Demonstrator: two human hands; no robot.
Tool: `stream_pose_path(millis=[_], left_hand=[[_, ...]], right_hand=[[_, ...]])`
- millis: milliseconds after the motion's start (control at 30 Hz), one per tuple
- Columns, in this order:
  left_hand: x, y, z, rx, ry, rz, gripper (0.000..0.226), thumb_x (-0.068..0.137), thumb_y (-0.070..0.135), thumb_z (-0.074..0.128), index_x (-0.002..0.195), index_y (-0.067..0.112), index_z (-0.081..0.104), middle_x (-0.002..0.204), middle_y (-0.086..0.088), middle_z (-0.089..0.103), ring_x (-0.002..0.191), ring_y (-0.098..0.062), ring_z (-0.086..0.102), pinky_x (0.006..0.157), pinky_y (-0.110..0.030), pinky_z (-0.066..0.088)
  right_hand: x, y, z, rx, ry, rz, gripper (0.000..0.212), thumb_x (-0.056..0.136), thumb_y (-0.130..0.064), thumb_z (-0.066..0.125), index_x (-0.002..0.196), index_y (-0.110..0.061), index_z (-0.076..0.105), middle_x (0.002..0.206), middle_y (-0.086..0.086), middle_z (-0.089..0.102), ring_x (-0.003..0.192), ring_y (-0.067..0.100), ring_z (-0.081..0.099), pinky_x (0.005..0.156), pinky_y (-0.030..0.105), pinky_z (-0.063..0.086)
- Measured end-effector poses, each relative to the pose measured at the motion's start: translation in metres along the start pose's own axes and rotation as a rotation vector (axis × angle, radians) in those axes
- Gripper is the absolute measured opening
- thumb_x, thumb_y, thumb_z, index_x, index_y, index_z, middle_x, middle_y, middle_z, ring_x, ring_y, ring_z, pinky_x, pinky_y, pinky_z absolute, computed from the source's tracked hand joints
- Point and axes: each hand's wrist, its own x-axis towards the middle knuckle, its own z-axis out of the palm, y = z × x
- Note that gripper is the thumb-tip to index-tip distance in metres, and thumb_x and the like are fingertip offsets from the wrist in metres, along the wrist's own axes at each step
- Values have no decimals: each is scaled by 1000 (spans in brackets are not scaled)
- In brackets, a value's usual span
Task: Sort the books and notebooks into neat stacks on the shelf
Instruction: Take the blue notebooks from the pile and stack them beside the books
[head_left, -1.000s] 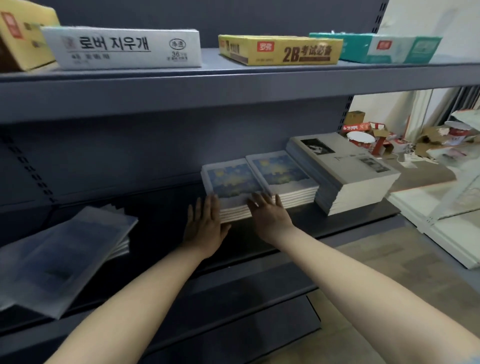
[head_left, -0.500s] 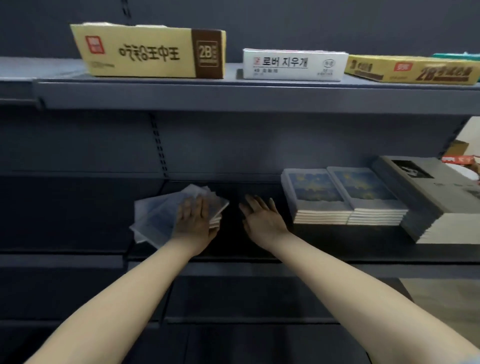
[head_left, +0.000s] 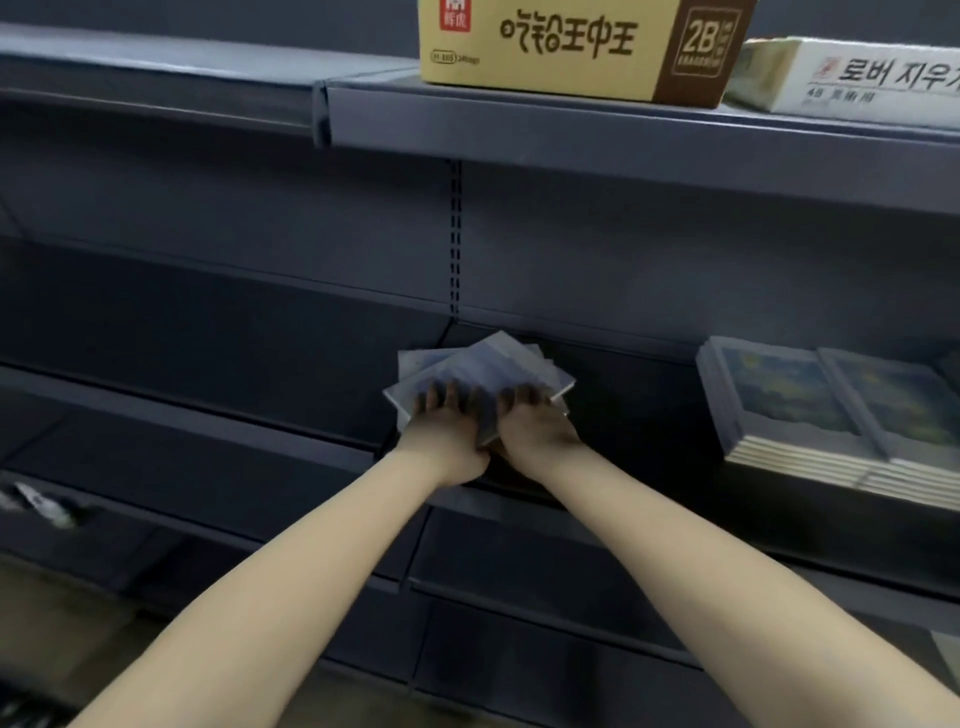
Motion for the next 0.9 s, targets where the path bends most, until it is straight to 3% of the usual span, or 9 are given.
stream_pose_path(millis=[167, 267, 400, 533, 667, 733, 800, 833, 900], left_hand=[[-1, 0, -2, 17, -2, 37, 81, 92, 49, 36, 150, 20, -11, 156, -15, -14, 142, -38, -15, 117, -50, -1], [0, -19, -9, 5, -27, 142, 81, 90, 43, 43, 151, 23, -7, 158, -10, -9, 145, -32, -9, 118, -42, 7], [-4, -42, -13, -4, 54, 251, 57, 100, 28, 34, 151, 28, 9, 159, 0, 6, 144, -21, 16, 110, -31, 25], [-7, -28, -13, 172, 147, 176, 41, 101, 22, 34, 141, 16, 32, 141, -11, 43, 116, -28, 52, 76, -33, 41], [-8, -7, -19, 308, 117, 175, 30, 99, 9, 35, 125, 5, 48, 121, -15, 57, 103, -30, 57, 69, -29, 34], [-3, 1, -15, 307, 70, 154, 31, 100, 8, 32, 123, 4, 51, 121, -15, 57, 104, -29, 56, 72, -29, 37], [0, 14, -10, 385, 66, 177, 30, 99, 9, 34, 121, 5, 54, 121, -13, 59, 105, -28, 57, 78, -31, 43], [0, 19, -7, 428, 82, 182, 30, 99, 11, 36, 122, 6, 54, 122, -13, 59, 106, -28, 58, 81, -32, 45], [0, 20, 5, 354, 157, 173, 33, 99, 16, 38, 130, 7, 48, 128, -13, 55, 112, -28, 55, 86, -33, 47]], right_hand=[[7, -3, 10, 33, -50, 47, 68, 100, -33, 35, 150, -9, -4, 155, 23, -11, 143, 38, -10, 118, 43, 4], [9, 5, 7, 87, -35, -3, 61, 100, -34, 34, 150, -14, 6, 156, 21, -2, 143, 39, -5, 118, 45, 11], [3, 19, -6, 186, -49, -94, 54, 98, -40, 37, 145, -19, 20, 154, 15, 10, 143, 37, 2, 114, 47, 17], [2, 28, -9, 120, -63, -128, 62, 98, -40, 38, 151, -19, 11, 158, 13, 1, 145, 32, -4, 118, 44, 8], [-20, 30, -9, 196, 113, -187, 48, 93, -32, 50, 139, -19, 43, 150, 6, 34, 139, 25, 27, 111, 35, 28], [-36, 23, 1, 187, 277, -238, 34, 89, -30, 52, 119, -18, 62, 127, 6, 59, 117, 27, 54, 92, 38, 49], [-40, 23, 21, 190, 410, -261, 28, 86, -25, 51, 100, -11, 70, 102, 12, 69, 90, 33, 66, 66, 40, 57], [-45, 24, 24, 150, 421, -244, 26, 86, -22, 51, 98, -9, 70, 98, 14, 69, 86, 34, 66, 64, 38, 56], [-51, 22, 24, 72, 402, -192, 33, 95, -28, 42, 112, -9, 63, 111, 13, 64, 101, 31, 61, 80, 32, 48]])
